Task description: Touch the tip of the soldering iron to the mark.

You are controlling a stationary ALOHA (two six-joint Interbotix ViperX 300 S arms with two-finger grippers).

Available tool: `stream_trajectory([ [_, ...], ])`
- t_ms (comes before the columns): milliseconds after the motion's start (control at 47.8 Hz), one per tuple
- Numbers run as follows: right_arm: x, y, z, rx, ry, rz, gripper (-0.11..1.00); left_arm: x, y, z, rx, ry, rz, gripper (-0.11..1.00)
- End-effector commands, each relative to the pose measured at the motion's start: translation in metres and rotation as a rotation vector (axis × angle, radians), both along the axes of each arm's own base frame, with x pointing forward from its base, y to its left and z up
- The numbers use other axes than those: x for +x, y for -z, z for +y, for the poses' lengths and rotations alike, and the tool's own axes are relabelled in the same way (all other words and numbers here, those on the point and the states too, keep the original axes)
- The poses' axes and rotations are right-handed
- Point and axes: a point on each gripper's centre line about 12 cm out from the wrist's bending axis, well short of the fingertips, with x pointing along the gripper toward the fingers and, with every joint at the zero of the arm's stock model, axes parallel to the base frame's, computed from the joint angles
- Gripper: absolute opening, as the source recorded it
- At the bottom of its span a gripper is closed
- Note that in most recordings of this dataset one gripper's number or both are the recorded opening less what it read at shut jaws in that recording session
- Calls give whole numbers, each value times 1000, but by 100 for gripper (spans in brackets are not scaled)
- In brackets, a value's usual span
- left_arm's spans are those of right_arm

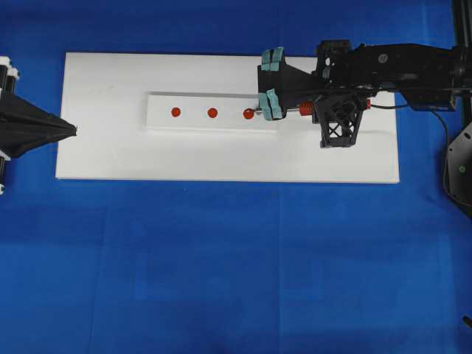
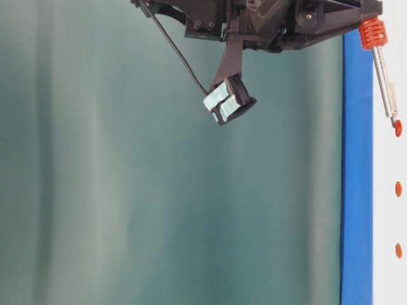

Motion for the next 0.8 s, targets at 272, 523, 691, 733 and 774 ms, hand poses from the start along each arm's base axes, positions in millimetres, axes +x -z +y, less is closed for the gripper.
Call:
stream_trajectory([
  [272,2,-7,-1,-4,2,-22,6,1,-4,0,3,-3,-17,0],
  [523,1,-27,-1,-14,7,-44,6,1,-6,0,1,-3,-22,0],
  [691,0,-54,-2,-31,7,-100,6,1,-5,0,1,-3,-20,0],
  [733,-1,-62,-2,-37,8,-107,6,1,-5,0,1,-3,-20,0],
  [774,-3,-69,-2,-44,9,-113,6,1,-6,0,1,-3,-22,0],
])
